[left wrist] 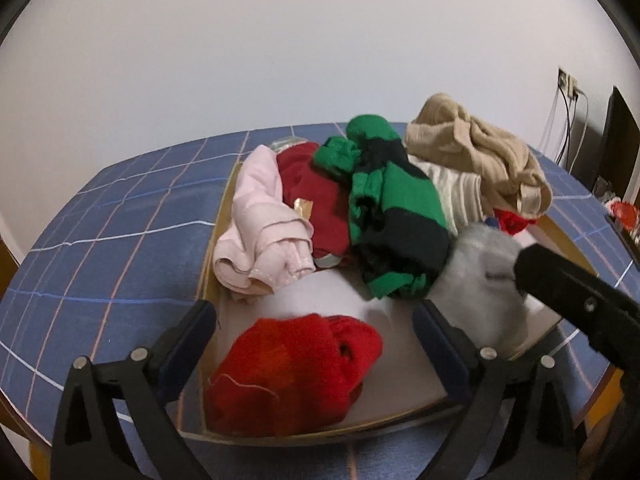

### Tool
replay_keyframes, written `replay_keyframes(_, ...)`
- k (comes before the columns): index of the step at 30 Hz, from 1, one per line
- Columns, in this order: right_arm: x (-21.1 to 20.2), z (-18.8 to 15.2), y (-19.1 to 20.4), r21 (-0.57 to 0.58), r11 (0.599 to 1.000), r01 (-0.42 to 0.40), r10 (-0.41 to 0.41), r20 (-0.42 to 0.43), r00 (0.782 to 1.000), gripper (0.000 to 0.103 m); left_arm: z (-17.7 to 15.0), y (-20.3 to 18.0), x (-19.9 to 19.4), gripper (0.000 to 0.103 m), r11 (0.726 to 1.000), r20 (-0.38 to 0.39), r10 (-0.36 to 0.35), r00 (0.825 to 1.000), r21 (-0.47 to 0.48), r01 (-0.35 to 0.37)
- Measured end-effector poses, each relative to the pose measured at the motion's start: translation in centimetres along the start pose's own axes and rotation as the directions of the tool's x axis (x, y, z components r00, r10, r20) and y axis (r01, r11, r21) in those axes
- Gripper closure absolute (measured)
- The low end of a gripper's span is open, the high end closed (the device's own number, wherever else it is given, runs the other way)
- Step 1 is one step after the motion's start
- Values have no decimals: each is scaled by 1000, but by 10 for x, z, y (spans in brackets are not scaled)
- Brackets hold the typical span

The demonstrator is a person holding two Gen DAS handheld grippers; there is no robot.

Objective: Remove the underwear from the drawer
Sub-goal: 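Lower both socks into the tray and open both grippers, then withdraw both tools from the tray down toward the open drawer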

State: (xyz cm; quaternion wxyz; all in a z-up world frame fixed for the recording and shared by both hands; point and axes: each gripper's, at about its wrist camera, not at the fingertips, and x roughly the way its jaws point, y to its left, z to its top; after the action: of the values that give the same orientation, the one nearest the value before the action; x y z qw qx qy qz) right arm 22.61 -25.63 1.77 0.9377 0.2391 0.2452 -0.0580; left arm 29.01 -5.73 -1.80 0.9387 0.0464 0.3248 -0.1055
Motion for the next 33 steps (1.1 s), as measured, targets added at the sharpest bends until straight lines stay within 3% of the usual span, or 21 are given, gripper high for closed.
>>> replay_keyframes(13,-15,-10,-4,-28,998,55,-54,28,998,25,-7,-2,-15,1,999,8,36,999,-15,-36)
replay_keyframes(18,-26,-10,-3,-29,999,40,-38,59,998,25,-15,-1,-29,1,999,21,31,999,-38,-30)
replay_keyframes(33,-52,-26,-3,-48,999,-1,3,45,999,25,-31,-9,-50,1,998,15,2,1000,-60,-1)
